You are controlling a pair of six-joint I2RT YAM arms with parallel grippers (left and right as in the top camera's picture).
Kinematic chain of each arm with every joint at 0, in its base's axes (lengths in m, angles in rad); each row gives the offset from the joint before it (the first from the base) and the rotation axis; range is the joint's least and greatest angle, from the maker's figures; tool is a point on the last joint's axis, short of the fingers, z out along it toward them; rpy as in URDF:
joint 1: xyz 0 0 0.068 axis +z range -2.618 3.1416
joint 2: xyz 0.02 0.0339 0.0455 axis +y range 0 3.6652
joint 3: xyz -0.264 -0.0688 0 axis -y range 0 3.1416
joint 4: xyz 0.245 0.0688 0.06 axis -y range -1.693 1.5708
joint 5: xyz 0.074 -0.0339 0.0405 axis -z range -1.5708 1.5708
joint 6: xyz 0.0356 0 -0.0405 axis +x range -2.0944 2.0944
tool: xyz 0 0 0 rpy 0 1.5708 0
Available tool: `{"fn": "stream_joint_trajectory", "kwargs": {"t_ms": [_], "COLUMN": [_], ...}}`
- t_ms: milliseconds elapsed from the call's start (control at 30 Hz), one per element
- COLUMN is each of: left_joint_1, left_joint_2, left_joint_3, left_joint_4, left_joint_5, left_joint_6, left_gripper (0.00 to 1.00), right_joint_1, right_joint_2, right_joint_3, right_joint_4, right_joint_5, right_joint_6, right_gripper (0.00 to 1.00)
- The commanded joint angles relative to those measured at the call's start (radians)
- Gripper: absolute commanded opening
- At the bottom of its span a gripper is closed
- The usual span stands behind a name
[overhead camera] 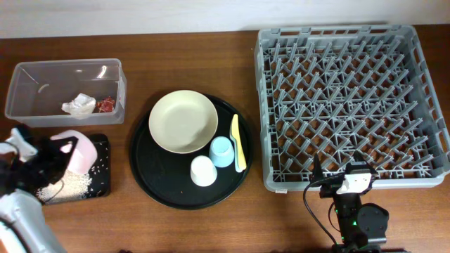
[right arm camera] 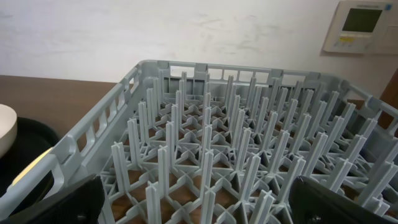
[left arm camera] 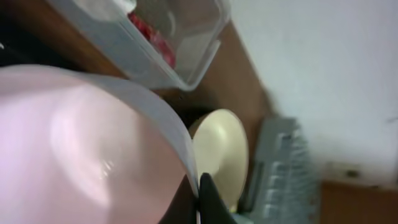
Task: Sort waste into correct bins and load items into the dishwasher rack
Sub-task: 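Carry the empty pink bowl back and set it on the round tray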
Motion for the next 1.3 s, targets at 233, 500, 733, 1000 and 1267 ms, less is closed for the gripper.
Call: {"fn": "stream_joint_trajectory", "kwargs": {"t_ms": [233, 500, 733, 1000, 1267], "left_joint_1": [-0.805, -0.991, -1.050, -1.049, -1.015], "left_joint_2": [-0.043, 0.183, 0.250, 0.258, 0.247], "left_joint_3": [0.004, 0.004, 0.004, 0.010, 0.341], "left_joint_4": [-0.042, -0.133, -0.135, -0.137, -0.305], "left_joint_5": [-0.728, -0.727, -0.739, -0.738, -0.781], "left_joint_6": [0.070, 0.070, 0.069, 0.069, 0.070], "left_gripper": [0.00, 0.00, 0.06, 0.50, 0.59], "right_joint_1": [-0.007, -0.007, -0.007, -0.007, -0.007], "right_joint_2": [-0.006, -0.006, -0.006, -0.006, -0.006], "right_joint_3": [-0.005, -0.005, -0.005, -0.005, -0.005], "right_joint_4": [-0.004, -0.005, -0.004, -0.005, -0.005], "right_joint_5": [-0.010, -0.010, -0.010, -0.010, -0.010], "right_joint_6": [0.000, 0.000, 0.000, 0.000, 0.000], "right_gripper": [0.98, 0.98, 0.98, 0.98, 0.98]}}
